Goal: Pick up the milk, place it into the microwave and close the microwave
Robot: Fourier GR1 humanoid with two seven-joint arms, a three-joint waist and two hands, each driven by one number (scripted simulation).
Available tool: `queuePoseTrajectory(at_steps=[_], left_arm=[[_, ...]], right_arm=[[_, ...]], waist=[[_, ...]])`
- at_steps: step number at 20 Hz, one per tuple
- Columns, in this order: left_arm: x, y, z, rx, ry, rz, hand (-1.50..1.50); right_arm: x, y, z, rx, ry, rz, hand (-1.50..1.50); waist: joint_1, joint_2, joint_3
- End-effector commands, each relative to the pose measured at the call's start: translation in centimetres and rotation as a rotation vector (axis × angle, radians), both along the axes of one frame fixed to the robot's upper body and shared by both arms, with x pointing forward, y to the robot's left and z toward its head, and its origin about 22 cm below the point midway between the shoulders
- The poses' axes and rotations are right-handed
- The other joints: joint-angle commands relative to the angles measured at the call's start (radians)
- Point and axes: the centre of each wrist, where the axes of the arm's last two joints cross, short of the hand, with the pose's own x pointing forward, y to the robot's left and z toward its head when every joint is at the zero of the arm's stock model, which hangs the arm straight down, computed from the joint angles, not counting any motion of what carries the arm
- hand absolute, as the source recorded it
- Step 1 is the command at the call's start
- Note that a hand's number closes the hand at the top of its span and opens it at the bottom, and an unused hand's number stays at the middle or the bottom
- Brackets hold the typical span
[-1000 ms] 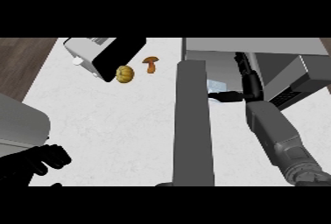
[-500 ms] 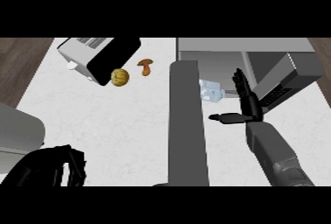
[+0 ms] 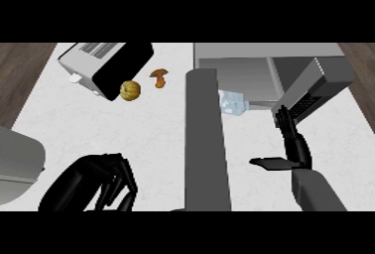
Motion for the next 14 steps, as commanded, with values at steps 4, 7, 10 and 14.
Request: queuePoseTrajectory(at_steps=[4,7,10,14], left_arm=[[2.4,-4.8,-1.5,0.094,-0.052,-0.083,1.5],[3.7,-7.8,-2.4,0.135,-0.04,-0.137,1.5],[5.0,-9.9,-4.2,0.215,0.002,-0.174,1.5],[4.2,-12.0,-9.3,0.278,0.01,-0.183,1.5]], right_arm=[[-2.9,-2.8,0.8,0.01,-0.028,0.005,-1.5],[-6.8,-3.6,-0.6,0.015,-0.035,0.001,-1.5],[-8.7,-5.2,0.1,0.006,-0.037,0.008,-1.5],[-8.6,-7.1,2.8,-0.016,-0.095,0.026,-1.5]], waist=[[-0.014,-0.002,-0.002],[-0.009,0.003,0.0],[-0.029,0.004,-0.001],[-0.026,0.007,-0.002]])
